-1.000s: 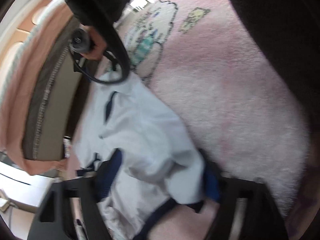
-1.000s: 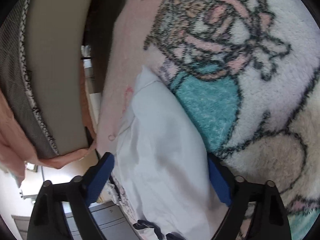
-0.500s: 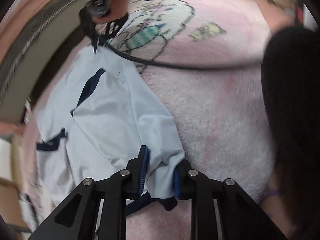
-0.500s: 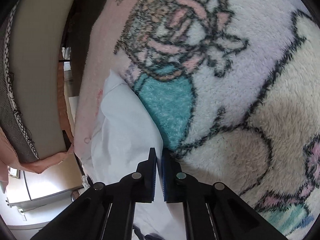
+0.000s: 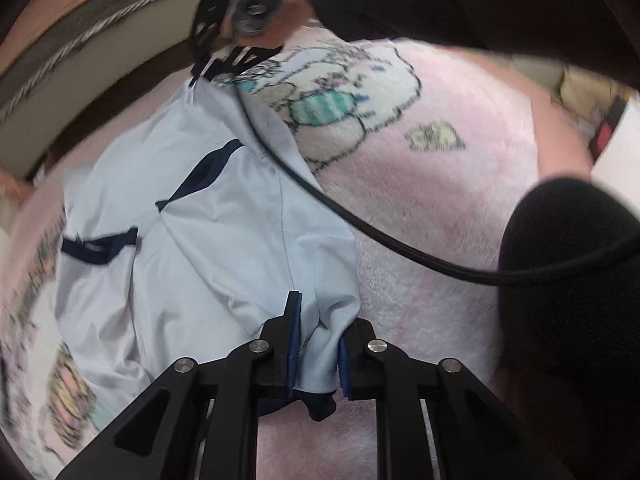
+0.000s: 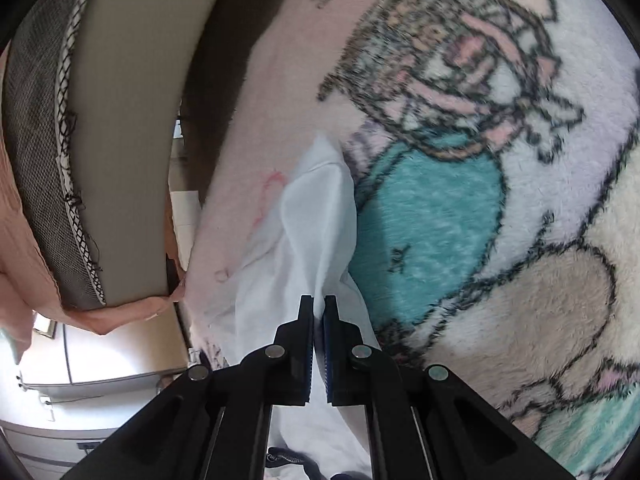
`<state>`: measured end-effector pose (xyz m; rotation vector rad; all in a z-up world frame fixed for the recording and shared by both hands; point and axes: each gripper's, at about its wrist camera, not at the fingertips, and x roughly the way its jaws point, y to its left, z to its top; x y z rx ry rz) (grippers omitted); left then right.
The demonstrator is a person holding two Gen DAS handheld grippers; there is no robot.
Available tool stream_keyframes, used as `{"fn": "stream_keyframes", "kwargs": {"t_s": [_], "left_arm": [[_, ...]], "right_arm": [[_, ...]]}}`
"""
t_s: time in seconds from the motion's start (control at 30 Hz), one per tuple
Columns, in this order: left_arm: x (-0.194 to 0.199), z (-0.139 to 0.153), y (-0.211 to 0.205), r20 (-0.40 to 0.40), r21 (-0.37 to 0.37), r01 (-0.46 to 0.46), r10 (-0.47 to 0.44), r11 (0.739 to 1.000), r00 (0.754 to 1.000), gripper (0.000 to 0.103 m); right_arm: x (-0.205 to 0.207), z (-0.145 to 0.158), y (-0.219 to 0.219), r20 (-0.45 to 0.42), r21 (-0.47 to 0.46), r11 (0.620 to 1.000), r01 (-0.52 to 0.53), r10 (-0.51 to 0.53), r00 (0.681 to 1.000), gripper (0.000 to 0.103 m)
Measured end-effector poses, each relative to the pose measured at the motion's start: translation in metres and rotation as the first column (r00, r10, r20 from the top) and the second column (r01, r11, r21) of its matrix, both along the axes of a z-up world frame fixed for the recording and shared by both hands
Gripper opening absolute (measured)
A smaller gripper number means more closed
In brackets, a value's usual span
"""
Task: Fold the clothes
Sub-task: 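Grasp the shirt edge with the left gripper while the right gripper holds the shirt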
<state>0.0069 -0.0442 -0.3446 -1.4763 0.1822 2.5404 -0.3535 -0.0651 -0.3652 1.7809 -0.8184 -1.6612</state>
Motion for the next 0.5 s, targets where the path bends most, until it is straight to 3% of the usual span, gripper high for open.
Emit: {"fn": "stream_keyframes", "kwargs": {"t_s": [0.1,0.17,0.3,0.5], "left_arm": [[-0.004,0.002,-0.020,0.044,0.126,-0.068,0.063,0.990,0.997,0.012],[-0.007,0.001,-0.034,0.083,0.215,-0.115,0.099,0.970,0.992,0.012],[-0.001,-0.004,-0.062,0.151,0.354,-0.222,0.179,0.908,0.972,0.012],[0.014,-0.010,-0.093,0.223,0.462,-0.342,0.266,0.818,0.938,0.012]], "right_arm": [[0.001,0.010,-0.010,-0.020,0.004,1.000,-0.020,0.020,1.000,0.002],[0.002,0.016,-0.017,-0.030,0.004,1.000,-0.030,0.030,0.999,0.002],[0.002,0.025,-0.029,-0.043,-0.004,0.999,-0.044,0.044,0.998,0.002],[0.003,0.033,-0.058,-0.044,-0.020,0.998,-0.066,0.065,0.997,0.002]]}}
